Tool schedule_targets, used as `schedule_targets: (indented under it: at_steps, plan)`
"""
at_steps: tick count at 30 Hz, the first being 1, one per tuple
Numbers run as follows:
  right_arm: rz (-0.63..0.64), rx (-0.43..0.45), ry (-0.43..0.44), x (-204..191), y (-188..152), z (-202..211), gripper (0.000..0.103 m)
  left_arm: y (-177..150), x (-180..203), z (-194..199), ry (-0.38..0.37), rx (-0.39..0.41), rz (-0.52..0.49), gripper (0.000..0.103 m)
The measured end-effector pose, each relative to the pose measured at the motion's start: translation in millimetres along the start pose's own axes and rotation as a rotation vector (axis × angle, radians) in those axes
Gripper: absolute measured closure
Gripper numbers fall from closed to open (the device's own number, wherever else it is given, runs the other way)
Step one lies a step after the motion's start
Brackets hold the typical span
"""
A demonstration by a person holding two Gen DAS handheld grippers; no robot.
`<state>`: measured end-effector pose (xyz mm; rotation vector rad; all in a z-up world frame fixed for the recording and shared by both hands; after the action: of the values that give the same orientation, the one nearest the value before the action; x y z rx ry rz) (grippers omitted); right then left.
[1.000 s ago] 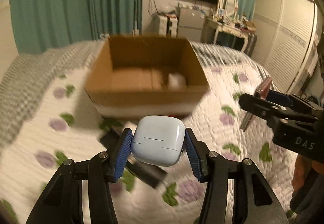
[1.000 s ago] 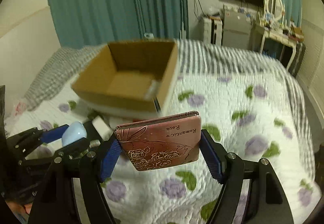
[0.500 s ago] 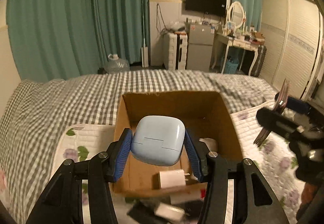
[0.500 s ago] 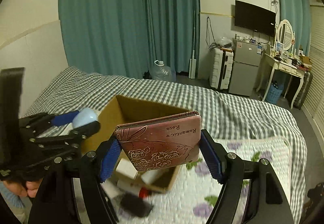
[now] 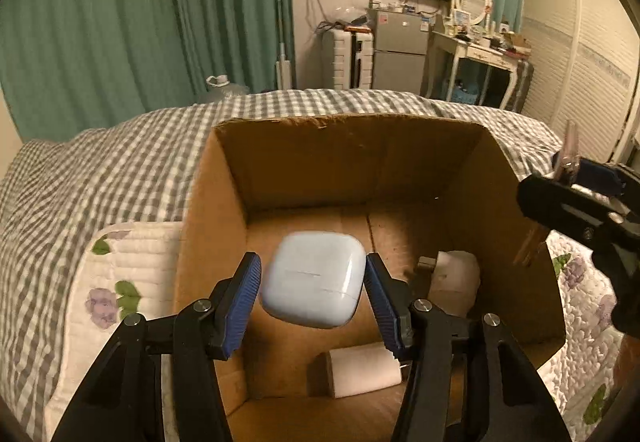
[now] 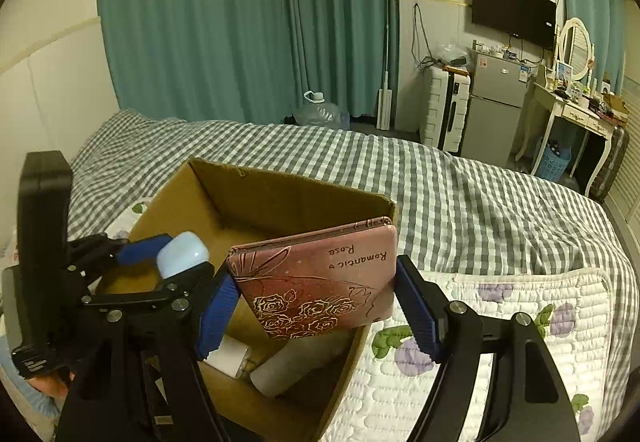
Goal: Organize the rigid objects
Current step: 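Lower the earbud case and card case into the box and release both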
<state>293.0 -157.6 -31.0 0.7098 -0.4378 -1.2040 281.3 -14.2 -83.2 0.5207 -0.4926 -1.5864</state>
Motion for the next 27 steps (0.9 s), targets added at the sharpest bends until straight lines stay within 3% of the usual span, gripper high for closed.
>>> schedule_targets:
  at_steps: [9,23,27]
  plan:
    - [0.018,0.017,0.012,-9.5,4.2,13.6,0.029,4.2,-12.7,43.2,0.015,0.081,0.018,0.047]
    - [0.073,-0.135,-0.039,-32.3,4.4,-67.1,0.028,-3.3,-43.0,35.5,0.029,0.063,0.067,0.047]
    - [0.041,-0.093,-0.034,-26.9,8.5,-59.2,0.013,-7.6,-40.9,39.7,0.032,0.067,0.071,0.047]
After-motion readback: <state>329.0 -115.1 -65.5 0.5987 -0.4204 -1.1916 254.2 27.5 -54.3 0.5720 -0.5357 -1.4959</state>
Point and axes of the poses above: each gripper's, at about its wrist camera, not at the fingertips, and z roughly against the way its jaws point, x to its right, y to its top, the point moved 5 cm from there along -z, roughly the way its jaws point, and after that the axes turned 8 degrees about -x, right-handed, at the moved point
